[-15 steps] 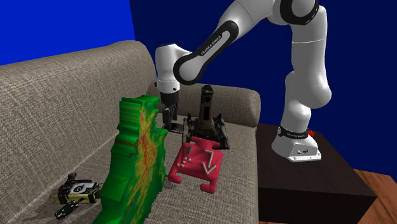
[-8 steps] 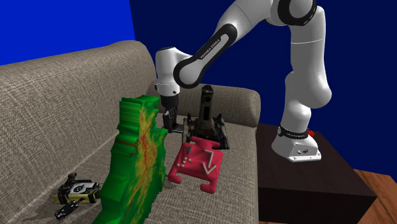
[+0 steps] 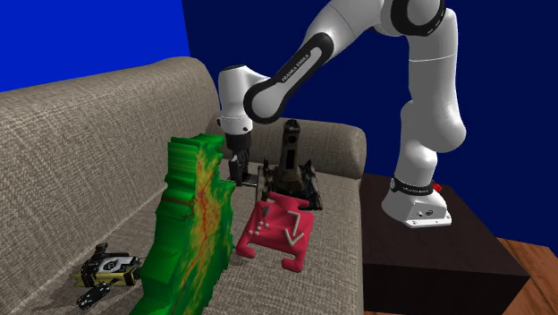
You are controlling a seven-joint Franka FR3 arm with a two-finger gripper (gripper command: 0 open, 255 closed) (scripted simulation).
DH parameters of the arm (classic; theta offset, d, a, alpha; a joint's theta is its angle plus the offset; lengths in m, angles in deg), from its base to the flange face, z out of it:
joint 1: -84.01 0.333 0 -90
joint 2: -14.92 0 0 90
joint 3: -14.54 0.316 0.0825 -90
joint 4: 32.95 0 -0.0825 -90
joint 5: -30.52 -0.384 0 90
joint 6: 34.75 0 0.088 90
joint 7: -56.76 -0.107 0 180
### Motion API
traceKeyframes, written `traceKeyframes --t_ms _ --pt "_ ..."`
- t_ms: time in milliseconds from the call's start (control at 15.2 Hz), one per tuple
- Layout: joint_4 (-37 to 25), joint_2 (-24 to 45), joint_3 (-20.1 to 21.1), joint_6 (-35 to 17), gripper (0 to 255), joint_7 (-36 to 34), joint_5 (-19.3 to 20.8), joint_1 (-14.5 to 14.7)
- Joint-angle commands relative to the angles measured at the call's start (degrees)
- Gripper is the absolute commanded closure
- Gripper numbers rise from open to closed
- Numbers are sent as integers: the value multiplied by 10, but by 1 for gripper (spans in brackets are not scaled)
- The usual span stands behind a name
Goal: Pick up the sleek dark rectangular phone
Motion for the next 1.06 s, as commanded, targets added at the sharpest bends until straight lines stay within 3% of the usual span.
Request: traceKeyframes --t_ms 0,990 --pt "-2 -7 0 10 255 0 -1 0" --pt "-42 -60 1 102 255 0 -6 -3"
